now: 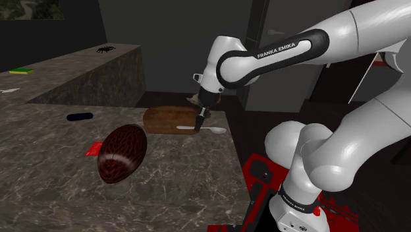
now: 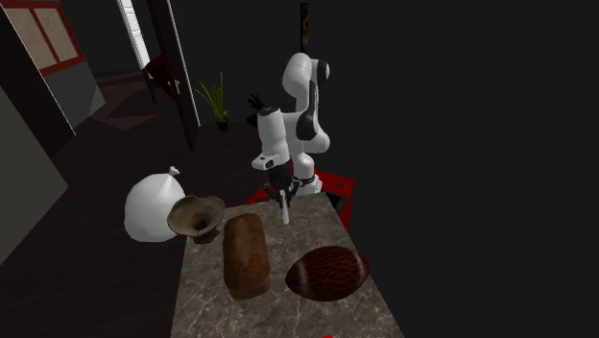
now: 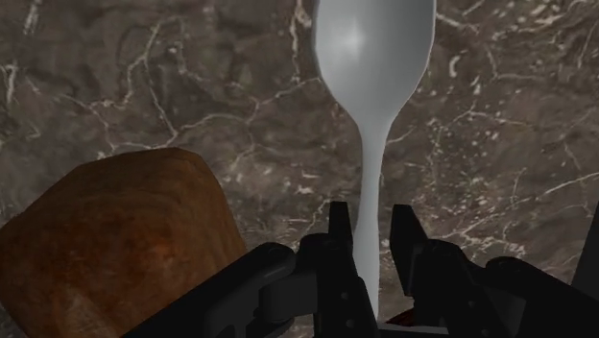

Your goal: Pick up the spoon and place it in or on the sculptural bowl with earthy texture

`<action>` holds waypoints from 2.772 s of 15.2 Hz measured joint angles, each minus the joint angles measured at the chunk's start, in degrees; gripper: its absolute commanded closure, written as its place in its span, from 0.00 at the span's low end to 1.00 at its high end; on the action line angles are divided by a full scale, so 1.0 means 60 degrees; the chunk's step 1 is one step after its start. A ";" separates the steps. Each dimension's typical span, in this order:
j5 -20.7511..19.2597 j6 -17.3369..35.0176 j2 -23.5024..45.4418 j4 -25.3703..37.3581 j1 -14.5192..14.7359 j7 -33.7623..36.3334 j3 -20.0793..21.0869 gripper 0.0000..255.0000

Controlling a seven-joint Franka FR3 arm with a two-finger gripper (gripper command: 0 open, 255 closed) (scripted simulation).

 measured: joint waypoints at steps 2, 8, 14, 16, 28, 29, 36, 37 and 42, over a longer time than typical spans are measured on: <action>-0.0041 -0.0285 -0.0112 0.0175 -0.0023 0.0052 0.0010 1.00; -0.0134 -0.1150 -0.0379 0.0785 -0.0061 0.0236 0.0061 1.00; -0.0197 -0.1939 -0.0481 0.1480 -0.0081 0.0364 0.0077 1.00; -0.0208 -0.2185 -0.0495 0.1716 -0.0078 0.0418 0.0092 1.00; -0.0436 -0.2996 0.0758 0.3551 -0.0449 -0.1073 -0.1230 1.00; -0.0417 -0.2966 0.1029 0.3759 -0.0474 -0.1301 -0.1407 1.00; -0.0069 -0.3424 0.2767 0.5635 -0.0720 -0.2897 -0.2616 1.00; 0.0034 -0.3574 0.3074 0.6029 -0.0755 -0.3114 -0.2775 1.00; 0.0750 -0.4096 0.4727 0.7763 -0.1128 -0.4418 -0.3586 1.00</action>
